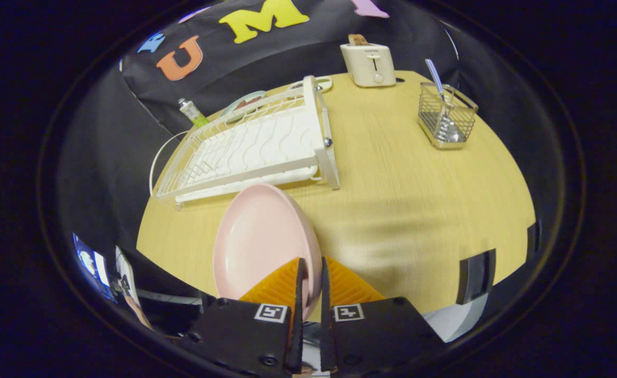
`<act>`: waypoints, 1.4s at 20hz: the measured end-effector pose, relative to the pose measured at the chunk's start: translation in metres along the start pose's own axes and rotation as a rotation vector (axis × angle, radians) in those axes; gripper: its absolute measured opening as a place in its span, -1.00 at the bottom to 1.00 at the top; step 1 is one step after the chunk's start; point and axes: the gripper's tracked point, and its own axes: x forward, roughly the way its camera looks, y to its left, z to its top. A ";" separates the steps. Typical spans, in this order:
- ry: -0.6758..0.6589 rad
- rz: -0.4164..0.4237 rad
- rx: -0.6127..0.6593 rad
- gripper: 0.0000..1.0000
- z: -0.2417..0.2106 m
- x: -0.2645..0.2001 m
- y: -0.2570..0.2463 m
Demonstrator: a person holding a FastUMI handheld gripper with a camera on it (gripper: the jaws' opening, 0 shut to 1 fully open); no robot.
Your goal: Take the plate from the dish rack, then take the spoon from the basket and place it into the plate.
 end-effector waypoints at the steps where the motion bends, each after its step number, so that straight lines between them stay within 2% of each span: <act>1: 0.008 0.005 0.004 -0.60 0.000 0.007 -0.005; 5: -0.016 -0.028 -0.026 -0.54 0.004 0.017 -0.019; 7: -0.106 -0.072 -0.070 -0.52 0.019 0.018 -0.024; 10: -0.279 -0.140 -0.150 -0.26 0.043 0.006 -0.035; 11: -0.325 -0.169 -0.164 -0.04 0.049 0.002 -0.041; 13: -0.433 -0.220 -0.178 0.64 0.067 -0.009 -0.051; 14: -0.475 -0.249 -0.176 0.70 0.075 -0.013 -0.058; 15: -0.510 -0.276 -0.165 0.70 0.082 -0.016 -0.066; 18: -0.565 -0.254 -0.154 0.69 0.095 -0.024 -0.074; 20: -0.649 -0.245 -0.160 0.69 0.113 -0.032 -0.084; 23: -0.722 -0.280 -0.171 0.69 0.140 -0.044 -0.111; 28: -0.781 -0.297 -0.160 0.69 0.193 -0.061 -0.149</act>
